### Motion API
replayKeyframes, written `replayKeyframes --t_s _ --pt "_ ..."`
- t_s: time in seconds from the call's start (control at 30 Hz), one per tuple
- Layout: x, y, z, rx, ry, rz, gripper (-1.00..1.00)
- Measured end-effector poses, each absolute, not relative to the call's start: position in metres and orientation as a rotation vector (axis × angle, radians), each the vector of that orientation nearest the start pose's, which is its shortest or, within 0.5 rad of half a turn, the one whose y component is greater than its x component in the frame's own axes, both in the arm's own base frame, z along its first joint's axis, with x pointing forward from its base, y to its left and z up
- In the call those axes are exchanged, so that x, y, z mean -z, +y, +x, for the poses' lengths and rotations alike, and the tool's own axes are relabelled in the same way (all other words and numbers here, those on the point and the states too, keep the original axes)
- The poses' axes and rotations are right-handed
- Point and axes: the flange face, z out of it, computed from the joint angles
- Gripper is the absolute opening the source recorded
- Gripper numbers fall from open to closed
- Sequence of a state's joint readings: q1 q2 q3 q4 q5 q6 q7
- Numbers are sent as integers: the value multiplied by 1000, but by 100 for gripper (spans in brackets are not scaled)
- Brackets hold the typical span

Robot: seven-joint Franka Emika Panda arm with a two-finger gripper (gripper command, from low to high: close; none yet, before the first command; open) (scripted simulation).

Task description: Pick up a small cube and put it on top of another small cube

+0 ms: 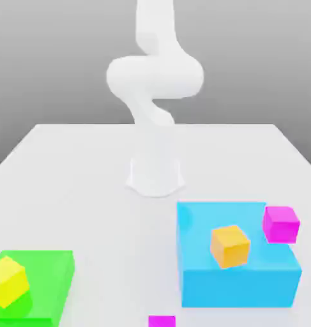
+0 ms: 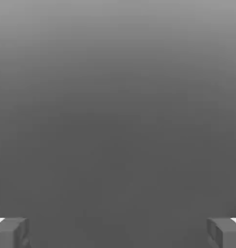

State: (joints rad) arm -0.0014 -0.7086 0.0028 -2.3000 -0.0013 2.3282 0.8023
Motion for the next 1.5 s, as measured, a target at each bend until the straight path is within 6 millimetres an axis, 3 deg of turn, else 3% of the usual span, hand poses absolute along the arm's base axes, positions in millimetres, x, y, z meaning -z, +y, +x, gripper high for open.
replayKeyframes --t_s 0.27,0.53,0.77,0.93,1.1,1.13,1.33,1.4,1.5 --pt "-567 4 470 719 1111 -2627 0" --pt "-433 6 524 464 1160 -2749 0" --pt "-306 9 540 224 1194 -2835 0" --pt "-214 11 532 46 1213 -2885 0" --pt "-139 11 529 1 1218 -2896 0" --pt "-130 11 528 0 1219 -2896 -100" --pt "-126 11 528 0 1218 -2896 -100" --pt "-140 11 529 0 1218 -2896 -100" --pt "-179 11 528 0 1218 -2896 -100"
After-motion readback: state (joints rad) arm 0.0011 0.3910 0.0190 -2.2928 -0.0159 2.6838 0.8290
